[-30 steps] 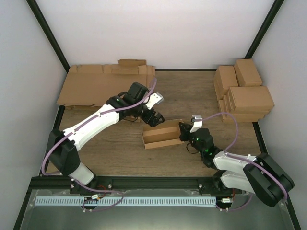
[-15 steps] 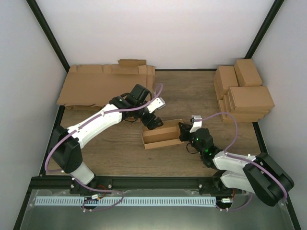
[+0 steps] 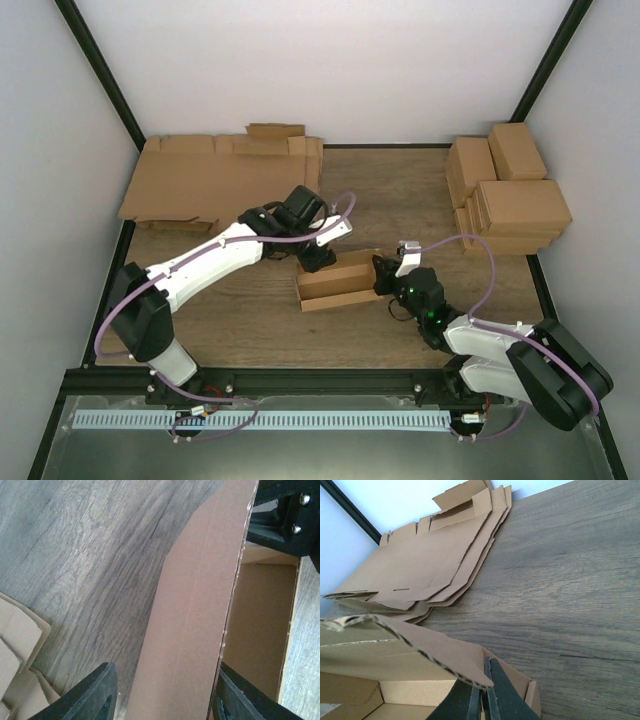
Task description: Fold the paper box
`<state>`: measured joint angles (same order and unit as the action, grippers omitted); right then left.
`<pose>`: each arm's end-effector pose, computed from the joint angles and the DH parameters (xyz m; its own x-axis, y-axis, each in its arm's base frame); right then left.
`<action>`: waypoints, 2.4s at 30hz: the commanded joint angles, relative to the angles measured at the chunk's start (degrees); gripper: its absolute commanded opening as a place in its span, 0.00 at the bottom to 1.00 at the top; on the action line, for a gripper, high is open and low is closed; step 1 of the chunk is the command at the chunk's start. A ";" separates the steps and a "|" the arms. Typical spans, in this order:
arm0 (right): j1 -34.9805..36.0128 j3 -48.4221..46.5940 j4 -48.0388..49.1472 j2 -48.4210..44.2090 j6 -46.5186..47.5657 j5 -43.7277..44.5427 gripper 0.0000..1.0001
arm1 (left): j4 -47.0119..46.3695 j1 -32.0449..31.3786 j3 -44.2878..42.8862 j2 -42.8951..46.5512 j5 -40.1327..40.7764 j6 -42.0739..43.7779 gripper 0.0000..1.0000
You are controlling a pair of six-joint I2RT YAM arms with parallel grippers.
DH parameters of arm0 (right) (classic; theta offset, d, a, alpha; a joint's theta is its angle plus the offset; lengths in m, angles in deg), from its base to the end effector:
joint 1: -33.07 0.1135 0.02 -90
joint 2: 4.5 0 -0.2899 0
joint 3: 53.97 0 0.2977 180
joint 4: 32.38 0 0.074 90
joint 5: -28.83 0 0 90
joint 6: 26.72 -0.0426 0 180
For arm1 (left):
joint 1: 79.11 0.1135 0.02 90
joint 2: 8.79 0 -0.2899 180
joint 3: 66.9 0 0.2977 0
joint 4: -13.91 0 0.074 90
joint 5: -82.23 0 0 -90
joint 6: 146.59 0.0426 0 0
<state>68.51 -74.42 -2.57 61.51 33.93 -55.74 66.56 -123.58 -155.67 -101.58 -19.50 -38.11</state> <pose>0.1837 0.1258 0.1342 -0.4393 0.2862 -0.8515 -0.3301 0.8301 0.4494 0.2756 -0.2827 0.2855 -0.3228 0.7518 -0.5750 0.9151 0.4029 0.0131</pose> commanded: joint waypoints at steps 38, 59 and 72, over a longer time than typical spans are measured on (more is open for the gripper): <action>1.03 -0.90 -21.15 -5.62 -5.95 -3.63 0.29 | -1.14 -12.63 1.71 -4.33 14.63 -0.29 0.04; 1.03 -11.05 -60.64 -27.49 -14.57 -4.55 0.59 | -2.06 -20.01 3.23 -6.41 20.53 -5.76 0.04; 1.03 -16.50 -71.98 -36.81 -22.54 6.37 0.73 | -0.91 -23.45 3.23 -7.07 26.36 -8.44 0.04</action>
<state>68.95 -86.20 -69.96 26.46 14.02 -54.56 62.14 -145.79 -154.03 -106.67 6.44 -44.56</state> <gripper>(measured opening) 0.733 0.041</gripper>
